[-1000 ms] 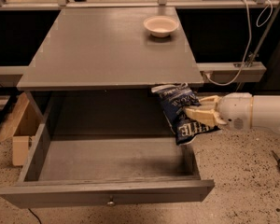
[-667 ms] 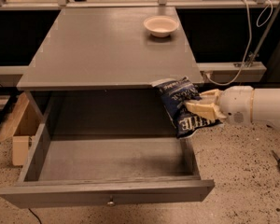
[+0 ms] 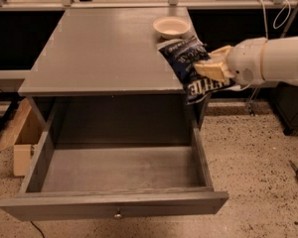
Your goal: Pick blue chip bag from top drawer and place on counter
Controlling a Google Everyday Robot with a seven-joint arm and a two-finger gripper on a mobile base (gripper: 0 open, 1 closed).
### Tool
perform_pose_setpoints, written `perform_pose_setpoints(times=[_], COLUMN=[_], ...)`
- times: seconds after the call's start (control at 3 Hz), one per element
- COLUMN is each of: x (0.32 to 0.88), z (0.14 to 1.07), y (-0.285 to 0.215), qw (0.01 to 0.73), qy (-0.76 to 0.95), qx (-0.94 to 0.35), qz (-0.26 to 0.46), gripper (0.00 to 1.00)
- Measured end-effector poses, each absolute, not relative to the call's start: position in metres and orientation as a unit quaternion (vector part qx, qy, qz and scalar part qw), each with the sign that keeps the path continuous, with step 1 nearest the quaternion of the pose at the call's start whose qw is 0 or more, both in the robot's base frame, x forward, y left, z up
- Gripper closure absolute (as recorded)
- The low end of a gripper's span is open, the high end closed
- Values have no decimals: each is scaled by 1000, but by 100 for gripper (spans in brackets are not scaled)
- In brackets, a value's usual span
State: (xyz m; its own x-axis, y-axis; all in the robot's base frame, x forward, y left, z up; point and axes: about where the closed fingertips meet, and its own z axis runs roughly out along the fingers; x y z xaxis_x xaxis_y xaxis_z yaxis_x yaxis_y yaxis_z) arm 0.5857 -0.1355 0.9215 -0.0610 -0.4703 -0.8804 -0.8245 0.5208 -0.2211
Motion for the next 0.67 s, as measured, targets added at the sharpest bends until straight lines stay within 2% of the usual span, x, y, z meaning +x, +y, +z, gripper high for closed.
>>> perform_pose_setpoints(times=[0.33, 0.67], x=[626, 664], z=[943, 939], y=[-120, -101], qw=[497, 461], qy=[722, 745], qx=[-457, -458], qz=[153, 154], gripper=[100, 81])
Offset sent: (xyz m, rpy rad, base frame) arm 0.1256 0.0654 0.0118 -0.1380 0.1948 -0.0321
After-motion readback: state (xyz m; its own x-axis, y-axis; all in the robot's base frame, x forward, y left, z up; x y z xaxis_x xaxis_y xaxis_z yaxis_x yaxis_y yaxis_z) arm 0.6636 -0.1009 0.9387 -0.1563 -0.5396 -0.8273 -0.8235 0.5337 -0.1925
